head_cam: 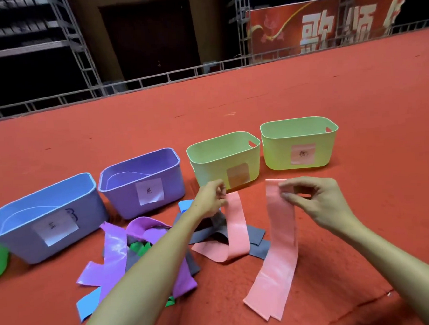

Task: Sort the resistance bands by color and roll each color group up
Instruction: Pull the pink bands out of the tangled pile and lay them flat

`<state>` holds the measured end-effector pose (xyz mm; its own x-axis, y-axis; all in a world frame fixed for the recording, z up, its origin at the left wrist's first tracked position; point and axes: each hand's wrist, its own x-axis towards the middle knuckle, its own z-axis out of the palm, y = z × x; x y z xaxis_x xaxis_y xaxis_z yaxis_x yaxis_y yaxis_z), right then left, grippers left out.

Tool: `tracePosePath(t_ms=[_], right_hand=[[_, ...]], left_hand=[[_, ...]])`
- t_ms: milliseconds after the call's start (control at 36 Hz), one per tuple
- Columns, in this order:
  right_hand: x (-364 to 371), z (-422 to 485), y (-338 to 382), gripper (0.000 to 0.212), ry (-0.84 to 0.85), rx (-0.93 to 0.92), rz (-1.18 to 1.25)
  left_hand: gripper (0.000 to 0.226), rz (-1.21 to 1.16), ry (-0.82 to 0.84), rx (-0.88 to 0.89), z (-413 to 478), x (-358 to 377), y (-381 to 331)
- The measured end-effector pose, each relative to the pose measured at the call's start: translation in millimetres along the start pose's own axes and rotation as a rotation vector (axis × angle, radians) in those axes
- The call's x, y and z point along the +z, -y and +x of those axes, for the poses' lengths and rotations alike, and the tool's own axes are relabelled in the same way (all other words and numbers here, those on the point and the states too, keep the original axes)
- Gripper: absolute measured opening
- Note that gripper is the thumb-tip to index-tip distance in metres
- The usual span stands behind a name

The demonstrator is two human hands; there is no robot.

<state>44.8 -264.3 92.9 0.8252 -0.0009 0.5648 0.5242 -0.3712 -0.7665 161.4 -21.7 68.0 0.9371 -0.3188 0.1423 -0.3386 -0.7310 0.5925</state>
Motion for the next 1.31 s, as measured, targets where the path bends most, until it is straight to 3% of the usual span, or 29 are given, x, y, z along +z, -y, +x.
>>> tracePosePath(t_ms=[83,333,528,861,1306], right_hand=[[6,1,24,0.036,0.008,-0.014,0.028],[20,5,100,0.028,0.046,-0.135,0.05],[36,15,147,0.035,0.083,-0.195,0.093],[59,24,181,0.029,0.102,-0.169,0.302],[54,25,186,0.026,0.051,-0.16,0.286]], left_hand=[[0.039,-0.085,-0.049,-0.01,-16,-19,-7],[0.03,-0.395,-0.257,0.089,-79,-91,-46],[0.023,-0.558,-0.35,0.205,-119,-136,-79],[0.017,-0.725,-0.294,0.278,-154,-163,-109],[0.018,-0.793,-0.275,0.299,-165,-163,-121]])
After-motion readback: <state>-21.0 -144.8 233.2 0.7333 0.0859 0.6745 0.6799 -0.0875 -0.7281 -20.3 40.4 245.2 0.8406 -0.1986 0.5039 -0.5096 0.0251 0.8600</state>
